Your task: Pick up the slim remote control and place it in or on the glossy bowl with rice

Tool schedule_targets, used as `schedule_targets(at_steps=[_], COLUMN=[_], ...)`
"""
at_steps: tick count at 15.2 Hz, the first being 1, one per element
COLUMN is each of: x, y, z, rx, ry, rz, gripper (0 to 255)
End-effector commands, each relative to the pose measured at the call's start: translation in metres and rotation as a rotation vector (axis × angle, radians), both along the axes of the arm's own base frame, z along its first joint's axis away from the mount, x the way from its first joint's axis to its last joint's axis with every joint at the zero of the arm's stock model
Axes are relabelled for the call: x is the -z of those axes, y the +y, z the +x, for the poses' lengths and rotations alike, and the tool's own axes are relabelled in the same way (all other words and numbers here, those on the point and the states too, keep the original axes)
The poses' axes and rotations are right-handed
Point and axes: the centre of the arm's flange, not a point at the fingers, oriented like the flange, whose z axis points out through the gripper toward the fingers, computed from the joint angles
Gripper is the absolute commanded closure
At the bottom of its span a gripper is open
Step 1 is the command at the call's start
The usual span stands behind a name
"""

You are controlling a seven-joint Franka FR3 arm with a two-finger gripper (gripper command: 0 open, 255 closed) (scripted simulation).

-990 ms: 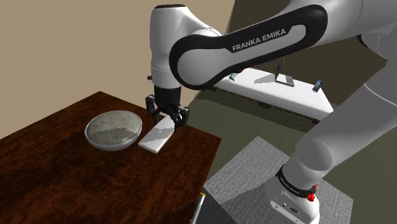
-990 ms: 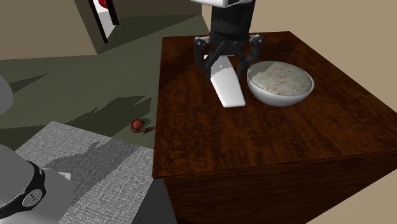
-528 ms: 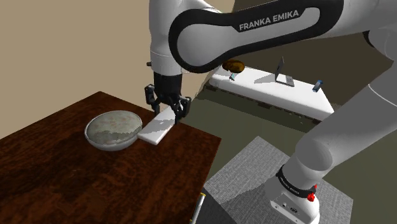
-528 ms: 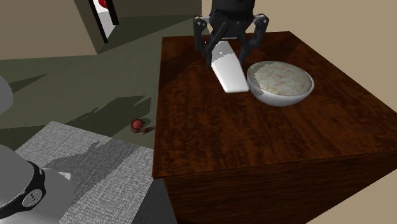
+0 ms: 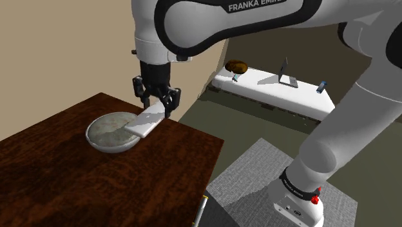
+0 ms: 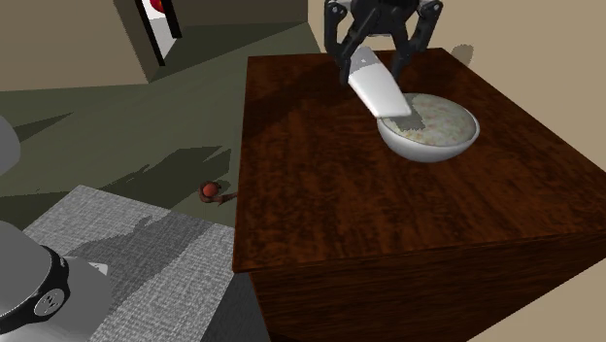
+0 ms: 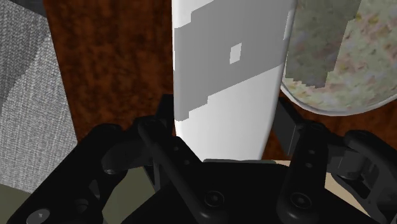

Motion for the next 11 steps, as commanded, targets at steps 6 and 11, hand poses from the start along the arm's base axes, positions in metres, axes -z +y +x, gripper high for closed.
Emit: schedule_targets(at_steps=[6,11], x=[-0.002,0.002], y=[0.058,0.091], z=[0.073,0.115], rx=[0.004,0.004], ry=[-0.002,-0.002], rz=[0.000,0.000], gripper=[255,255])
